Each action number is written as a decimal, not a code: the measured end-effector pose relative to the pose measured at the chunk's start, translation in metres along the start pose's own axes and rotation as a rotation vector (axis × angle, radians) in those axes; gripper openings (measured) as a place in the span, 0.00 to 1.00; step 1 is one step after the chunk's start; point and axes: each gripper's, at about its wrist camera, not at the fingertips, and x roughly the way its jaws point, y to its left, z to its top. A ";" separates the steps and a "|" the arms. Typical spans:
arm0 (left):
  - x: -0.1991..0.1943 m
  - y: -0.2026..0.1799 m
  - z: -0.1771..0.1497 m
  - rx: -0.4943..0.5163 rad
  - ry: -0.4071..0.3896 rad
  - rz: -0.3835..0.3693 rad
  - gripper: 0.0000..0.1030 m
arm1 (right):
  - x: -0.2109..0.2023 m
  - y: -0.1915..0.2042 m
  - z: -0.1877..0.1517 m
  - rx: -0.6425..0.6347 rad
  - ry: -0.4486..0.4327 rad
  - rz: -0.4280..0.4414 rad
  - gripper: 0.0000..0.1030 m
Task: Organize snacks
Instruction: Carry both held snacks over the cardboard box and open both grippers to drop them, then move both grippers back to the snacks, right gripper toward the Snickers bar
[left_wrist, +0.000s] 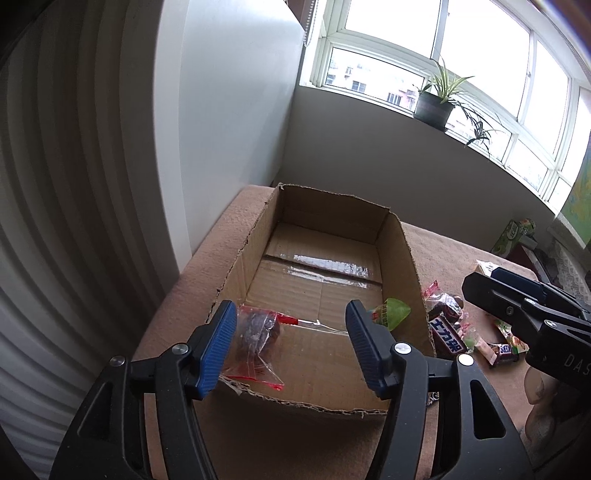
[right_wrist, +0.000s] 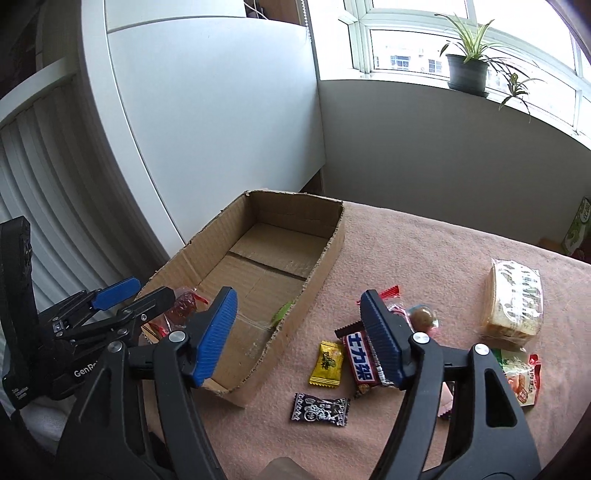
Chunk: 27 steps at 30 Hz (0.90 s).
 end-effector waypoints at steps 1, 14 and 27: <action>-0.002 -0.003 -0.001 0.002 -0.002 -0.006 0.59 | -0.004 -0.006 -0.001 0.005 -0.003 -0.008 0.70; -0.024 -0.054 -0.024 0.070 0.000 -0.098 0.59 | -0.062 -0.106 -0.040 0.111 -0.017 -0.134 0.70; -0.013 -0.120 -0.066 0.177 0.099 -0.219 0.59 | -0.068 -0.153 -0.078 0.160 0.057 -0.057 0.70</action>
